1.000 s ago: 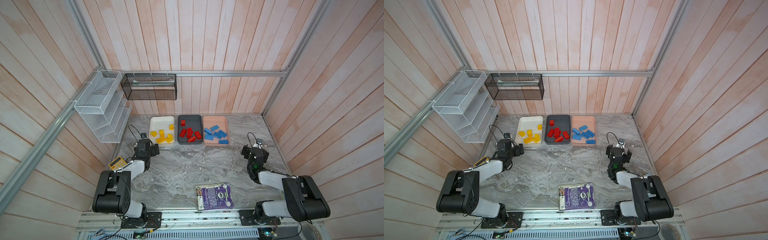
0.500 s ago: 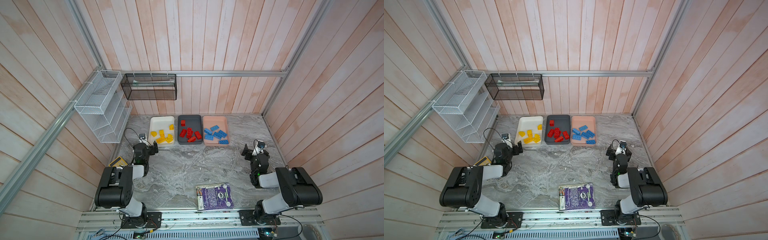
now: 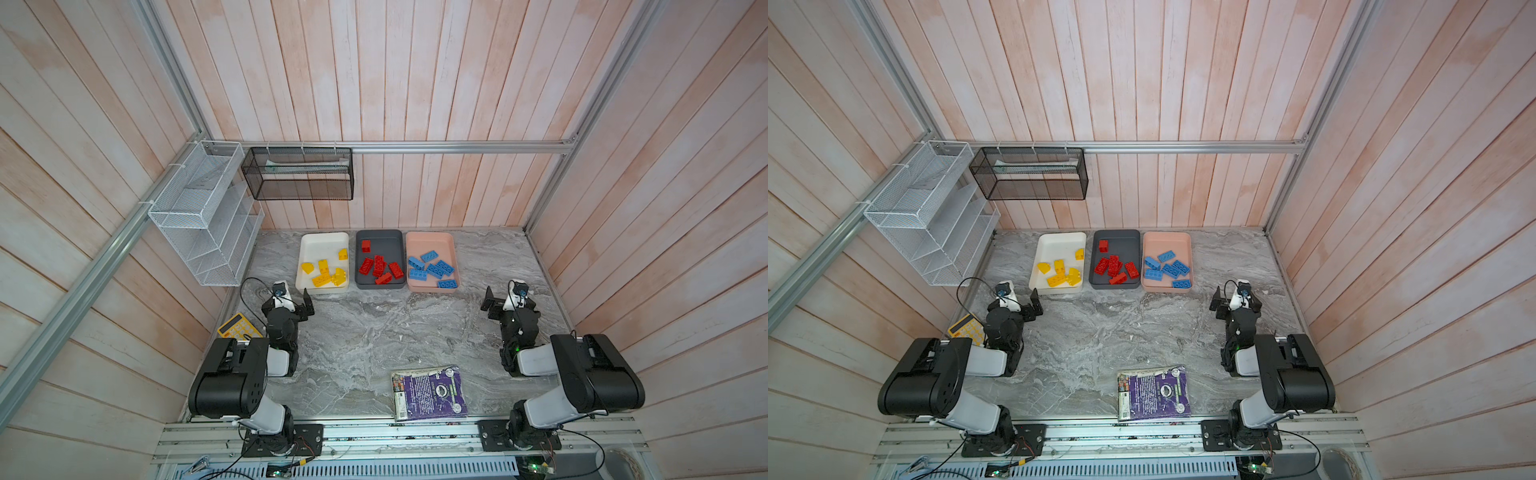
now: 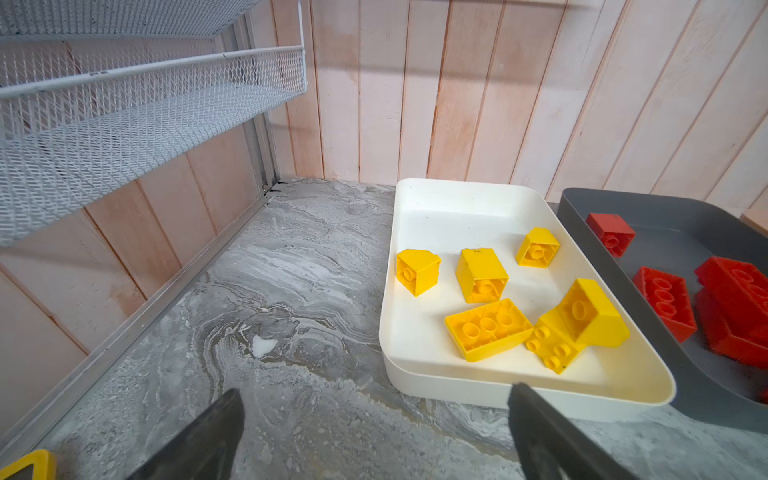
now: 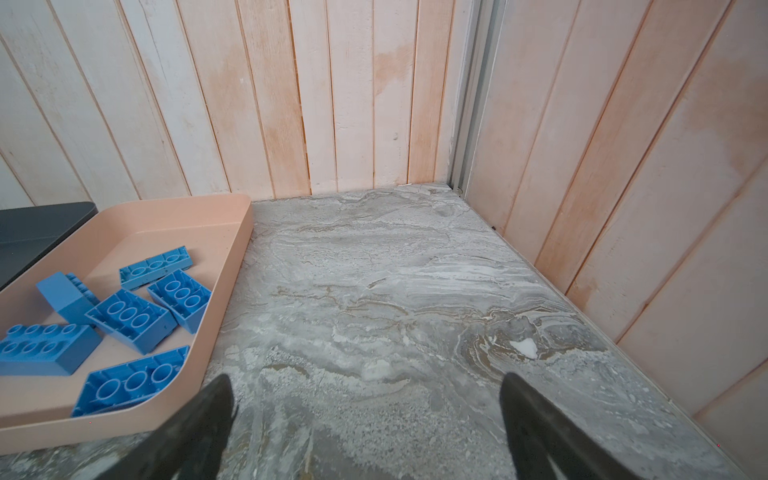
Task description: Sort the legos into containers by color
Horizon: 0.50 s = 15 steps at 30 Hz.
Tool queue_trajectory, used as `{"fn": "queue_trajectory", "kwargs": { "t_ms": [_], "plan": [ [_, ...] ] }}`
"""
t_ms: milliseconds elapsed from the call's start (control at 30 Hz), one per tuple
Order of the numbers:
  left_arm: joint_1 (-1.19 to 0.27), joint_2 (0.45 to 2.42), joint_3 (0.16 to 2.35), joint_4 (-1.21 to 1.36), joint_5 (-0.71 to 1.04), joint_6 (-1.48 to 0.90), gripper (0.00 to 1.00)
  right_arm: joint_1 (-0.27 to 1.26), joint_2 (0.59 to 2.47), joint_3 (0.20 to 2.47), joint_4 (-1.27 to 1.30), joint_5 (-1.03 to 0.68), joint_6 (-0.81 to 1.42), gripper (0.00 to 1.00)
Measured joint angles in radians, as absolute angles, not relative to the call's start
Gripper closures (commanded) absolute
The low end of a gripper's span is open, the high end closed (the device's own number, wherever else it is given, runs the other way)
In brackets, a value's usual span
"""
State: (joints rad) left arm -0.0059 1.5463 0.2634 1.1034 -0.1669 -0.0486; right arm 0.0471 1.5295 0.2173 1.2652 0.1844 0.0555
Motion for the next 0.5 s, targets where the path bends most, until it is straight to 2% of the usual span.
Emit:
{"fn": "queue_trajectory", "kwargs": {
  "t_ms": [500],
  "plan": [
    [-0.006, 1.546, 0.263, 1.116, -0.170, -0.049, 0.00, 0.047, 1.530, 0.217, 1.265, 0.184, 0.055, 0.00]
  ]
}}
